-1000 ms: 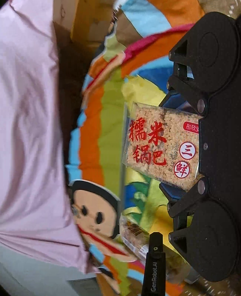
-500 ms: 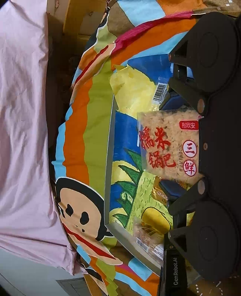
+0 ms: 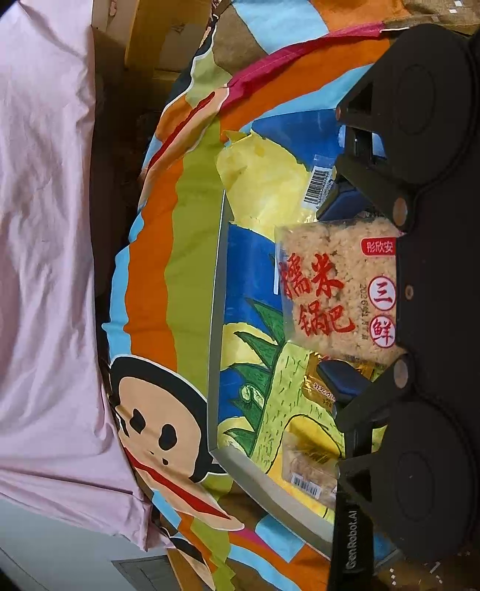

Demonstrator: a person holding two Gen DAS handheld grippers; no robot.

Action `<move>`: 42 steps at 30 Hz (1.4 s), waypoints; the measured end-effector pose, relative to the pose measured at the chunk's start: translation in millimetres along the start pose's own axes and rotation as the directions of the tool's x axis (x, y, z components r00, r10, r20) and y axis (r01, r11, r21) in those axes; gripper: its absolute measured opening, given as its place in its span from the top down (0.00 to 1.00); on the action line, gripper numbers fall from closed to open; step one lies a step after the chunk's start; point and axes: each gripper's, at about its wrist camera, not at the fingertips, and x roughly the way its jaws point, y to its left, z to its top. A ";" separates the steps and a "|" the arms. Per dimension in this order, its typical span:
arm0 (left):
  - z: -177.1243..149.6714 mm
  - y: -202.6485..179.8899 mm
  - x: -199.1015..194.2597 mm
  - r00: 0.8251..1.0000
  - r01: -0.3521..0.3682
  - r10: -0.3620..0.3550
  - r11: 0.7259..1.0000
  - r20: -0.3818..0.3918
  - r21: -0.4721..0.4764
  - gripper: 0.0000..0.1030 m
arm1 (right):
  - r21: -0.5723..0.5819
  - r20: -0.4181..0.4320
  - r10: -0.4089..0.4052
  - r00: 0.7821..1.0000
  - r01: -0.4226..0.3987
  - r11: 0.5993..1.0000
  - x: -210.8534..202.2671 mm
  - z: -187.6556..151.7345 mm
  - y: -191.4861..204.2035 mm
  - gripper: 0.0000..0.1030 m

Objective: Organize snacks
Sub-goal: 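Open the right tool over the tray while the left tool releases the bread packet, then withdraw both tools from the tray back toward the remaining two packets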

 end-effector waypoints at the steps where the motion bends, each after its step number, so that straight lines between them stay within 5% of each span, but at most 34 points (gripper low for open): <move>1: 0.9 1.3 -1.3 1.000 0.004 -0.004 1.000 0.000 -0.014 0.33 | 0.003 -0.002 0.003 1.000 -0.003 1.000 -0.1 0.6 -0.4 0.17; 14: 16.6 6.7 -55.8 0.995 -0.017 0.021 0.999 0.093 -0.050 0.03 | 0.014 0.074 -0.031 0.997 0.030 0.999 -49.3 26.1 -3.6 0.01; 20: 27.3 17.5 -98.0 0.990 -0.003 0.017 0.995 0.138 -0.099 0.01 | 0.060 0.100 -0.040 0.994 0.035 0.998 -88.2 42.0 -4.8 0.01; 28: 18.2 21.8 -161.1 0.979 -0.012 0.021 0.999 0.204 -0.045 0.01 | 0.072 0.156 -0.038 0.987 0.027 0.997 -157.2 55.5 4.3 0.01; 42: -35.0 21.4 -236.9 0.966 -0.002 -0.024 0.995 0.256 0.103 0.00 | 0.012 0.177 -0.050 0.983 0.048 0.999 -253.4 21.6 29.7 0.01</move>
